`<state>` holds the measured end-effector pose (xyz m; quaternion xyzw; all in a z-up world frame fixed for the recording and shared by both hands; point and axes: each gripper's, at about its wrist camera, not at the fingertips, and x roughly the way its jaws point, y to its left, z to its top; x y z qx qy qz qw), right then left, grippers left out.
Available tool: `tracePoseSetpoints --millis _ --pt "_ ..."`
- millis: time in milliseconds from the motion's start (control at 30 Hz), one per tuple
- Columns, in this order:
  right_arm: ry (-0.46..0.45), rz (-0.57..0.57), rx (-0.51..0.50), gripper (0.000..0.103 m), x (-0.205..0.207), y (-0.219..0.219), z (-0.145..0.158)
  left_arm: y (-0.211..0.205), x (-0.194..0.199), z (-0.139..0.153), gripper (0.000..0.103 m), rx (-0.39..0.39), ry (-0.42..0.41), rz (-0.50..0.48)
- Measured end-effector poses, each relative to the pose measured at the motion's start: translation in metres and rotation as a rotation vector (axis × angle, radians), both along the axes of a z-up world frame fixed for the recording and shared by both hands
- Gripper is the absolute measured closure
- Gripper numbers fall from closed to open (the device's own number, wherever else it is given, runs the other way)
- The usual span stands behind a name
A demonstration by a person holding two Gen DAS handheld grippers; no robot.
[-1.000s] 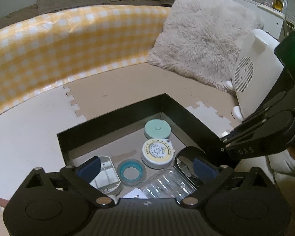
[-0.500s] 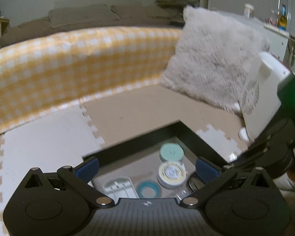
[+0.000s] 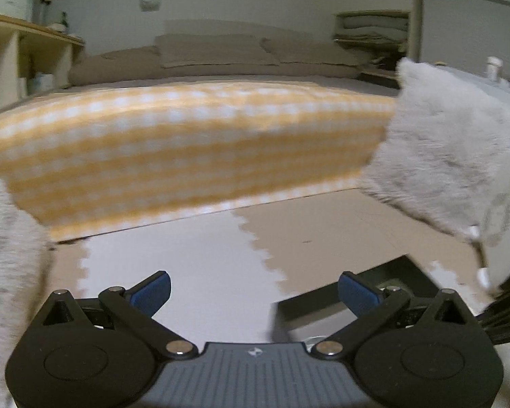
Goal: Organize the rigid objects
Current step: 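Move the left gripper back to the white block with brown cylinder, then grasp the white block with the left gripper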
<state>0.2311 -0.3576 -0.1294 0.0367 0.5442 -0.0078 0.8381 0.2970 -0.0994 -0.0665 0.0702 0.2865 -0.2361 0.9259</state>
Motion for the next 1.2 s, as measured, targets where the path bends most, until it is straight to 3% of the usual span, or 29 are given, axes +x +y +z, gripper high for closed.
tracePoseSetpoints --millis 233,333,433,500,700,833,1200 --pt "0.000 0.001 -0.001 0.097 0.000 0.000 0.000 0.027 0.016 -0.030 0.001 0.165 0.094 0.039" --pt "0.000 0.001 -0.002 0.097 0.000 0.000 0.000 0.030 0.019 -0.051 0.013 0.249 0.144 0.052" --pt "0.000 0.001 -0.002 0.097 0.000 0.000 0.000 0.036 0.021 -0.068 0.031 0.281 0.220 0.054" --pt "0.000 0.001 -0.002 0.097 0.000 0.000 0.000 0.039 0.022 -0.076 0.036 0.304 0.259 0.059" --pt "0.000 0.001 -0.002 0.097 0.000 0.000 0.000 0.045 0.022 -0.090 0.047 0.296 0.304 0.061" --pt "0.000 0.001 -0.002 0.097 0.000 0.000 0.000 0.044 0.021 -0.094 0.060 0.268 0.326 0.054" --pt "0.000 0.003 -0.004 0.097 0.000 0.000 0.000 0.040 0.021 -0.096 0.055 0.291 0.286 0.062"
